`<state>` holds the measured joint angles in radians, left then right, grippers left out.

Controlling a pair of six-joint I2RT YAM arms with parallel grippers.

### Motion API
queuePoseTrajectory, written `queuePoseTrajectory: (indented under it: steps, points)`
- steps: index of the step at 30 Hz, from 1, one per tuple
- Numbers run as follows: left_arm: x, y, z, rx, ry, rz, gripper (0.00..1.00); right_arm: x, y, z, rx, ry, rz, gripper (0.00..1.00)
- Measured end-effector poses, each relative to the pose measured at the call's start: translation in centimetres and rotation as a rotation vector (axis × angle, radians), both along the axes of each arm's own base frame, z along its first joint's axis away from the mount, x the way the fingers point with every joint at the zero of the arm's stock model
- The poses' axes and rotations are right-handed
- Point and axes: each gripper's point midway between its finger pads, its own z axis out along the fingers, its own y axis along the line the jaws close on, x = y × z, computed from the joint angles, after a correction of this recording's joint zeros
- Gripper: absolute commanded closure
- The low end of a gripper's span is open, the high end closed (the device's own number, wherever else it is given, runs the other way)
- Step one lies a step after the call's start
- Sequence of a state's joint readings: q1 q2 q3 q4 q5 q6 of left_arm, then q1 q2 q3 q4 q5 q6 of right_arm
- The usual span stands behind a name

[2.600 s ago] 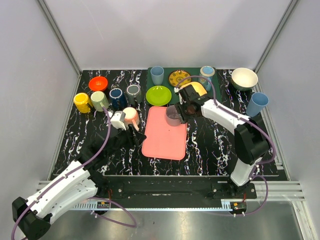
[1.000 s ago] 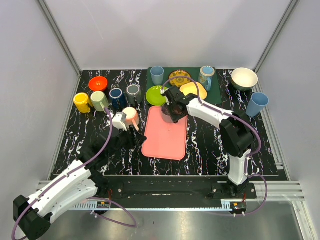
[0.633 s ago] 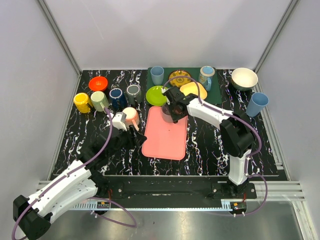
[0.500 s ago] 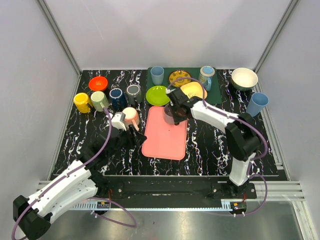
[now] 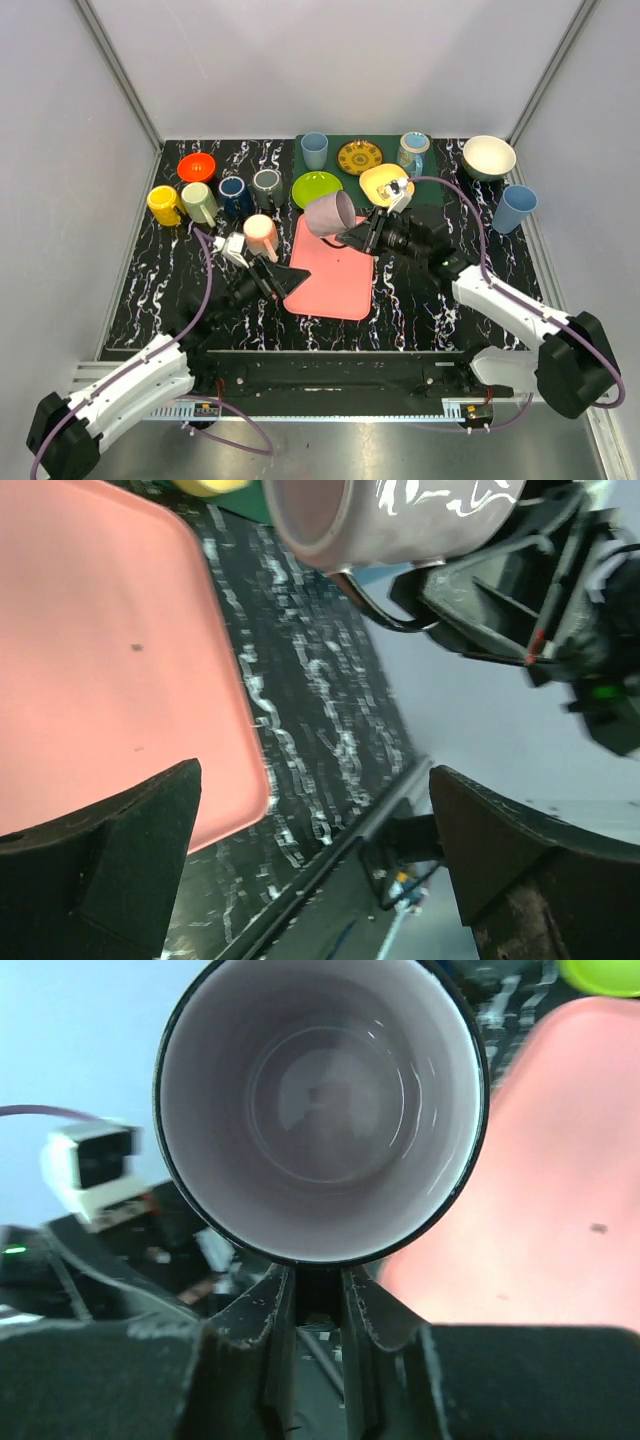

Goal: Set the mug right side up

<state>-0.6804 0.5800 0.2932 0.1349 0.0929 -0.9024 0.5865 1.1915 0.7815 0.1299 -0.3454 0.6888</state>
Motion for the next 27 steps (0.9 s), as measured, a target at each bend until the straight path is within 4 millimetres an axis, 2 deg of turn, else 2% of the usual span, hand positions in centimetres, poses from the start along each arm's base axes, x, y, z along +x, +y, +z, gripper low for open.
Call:
queuePoseTrajectory:
  steps: [2,5,13,18,20,24,27]
  points:
    - [-0.5,-1.2,0.4,-0.097,-0.013,-0.058,0.03,-0.9,1.1,1.0,0.142,0.016,0.047,1.0]
    - [-0.8,-2.6,1.5,-0.177,-0.019,-0.125,0.06,-1.6,2.1,1.8,0.263,0.053,0.101,1.0]
    - [-0.3,-4.5,6.8,-0.31,-0.115,-0.201,0.16,-2.7,3.1,5.3,0.445,0.047,0.197,1.0]
    - [0.5,-5.2,9.4,-0.365,-0.168,-0.207,0.3,-3.5,3.2,6.5,0.483,0.03,0.243,1.0]
    - [0.8,-5.4,9.8,-0.374,-0.171,-0.209,0.34,-3.7,3.2,6.6,0.487,0.032,0.253,1.0]
    - [1.5,-6.1,10.5,-0.395,-0.175,-0.212,0.5,-4.1,3.2,6.5,0.489,0.039,0.27,1.0]
    - [2.0,-6.5,10.4,-0.404,-0.16,-0.214,0.61,-4.4,3.0,6.9,0.494,0.028,0.273,1.0]
